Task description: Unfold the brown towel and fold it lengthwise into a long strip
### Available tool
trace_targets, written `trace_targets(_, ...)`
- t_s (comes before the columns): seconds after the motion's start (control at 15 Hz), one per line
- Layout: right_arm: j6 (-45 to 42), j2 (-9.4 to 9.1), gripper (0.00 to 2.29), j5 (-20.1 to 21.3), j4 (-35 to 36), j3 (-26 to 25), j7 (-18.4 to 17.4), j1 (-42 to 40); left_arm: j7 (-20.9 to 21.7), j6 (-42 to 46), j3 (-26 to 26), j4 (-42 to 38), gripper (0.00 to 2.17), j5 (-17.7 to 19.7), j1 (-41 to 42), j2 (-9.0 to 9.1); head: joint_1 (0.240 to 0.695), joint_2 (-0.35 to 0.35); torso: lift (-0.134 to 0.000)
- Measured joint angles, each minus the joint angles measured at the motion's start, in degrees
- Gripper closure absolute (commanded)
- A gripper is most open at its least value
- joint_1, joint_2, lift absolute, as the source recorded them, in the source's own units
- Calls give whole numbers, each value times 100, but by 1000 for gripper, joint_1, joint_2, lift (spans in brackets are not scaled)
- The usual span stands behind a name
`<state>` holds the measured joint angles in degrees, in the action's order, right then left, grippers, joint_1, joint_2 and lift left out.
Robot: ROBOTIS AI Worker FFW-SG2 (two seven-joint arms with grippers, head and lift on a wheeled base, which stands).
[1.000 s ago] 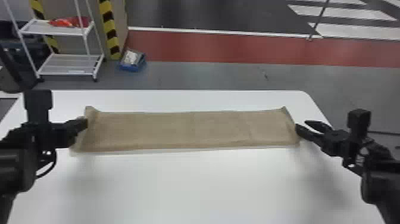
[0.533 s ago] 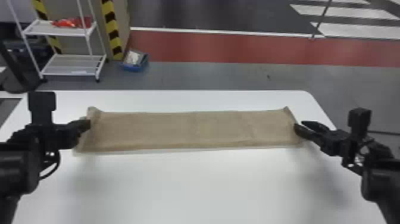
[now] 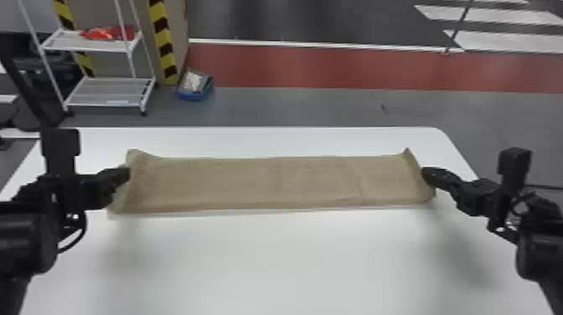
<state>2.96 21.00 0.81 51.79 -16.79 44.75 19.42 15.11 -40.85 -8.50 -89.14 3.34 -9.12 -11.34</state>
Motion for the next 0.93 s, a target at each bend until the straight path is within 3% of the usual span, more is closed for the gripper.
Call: trace_targets(0.93, 125, 38, 1214, -355, 485, -458, 138, -261, 26, -673, -195, -688, 1443, -87, 326, -71, 695, -92, -113)
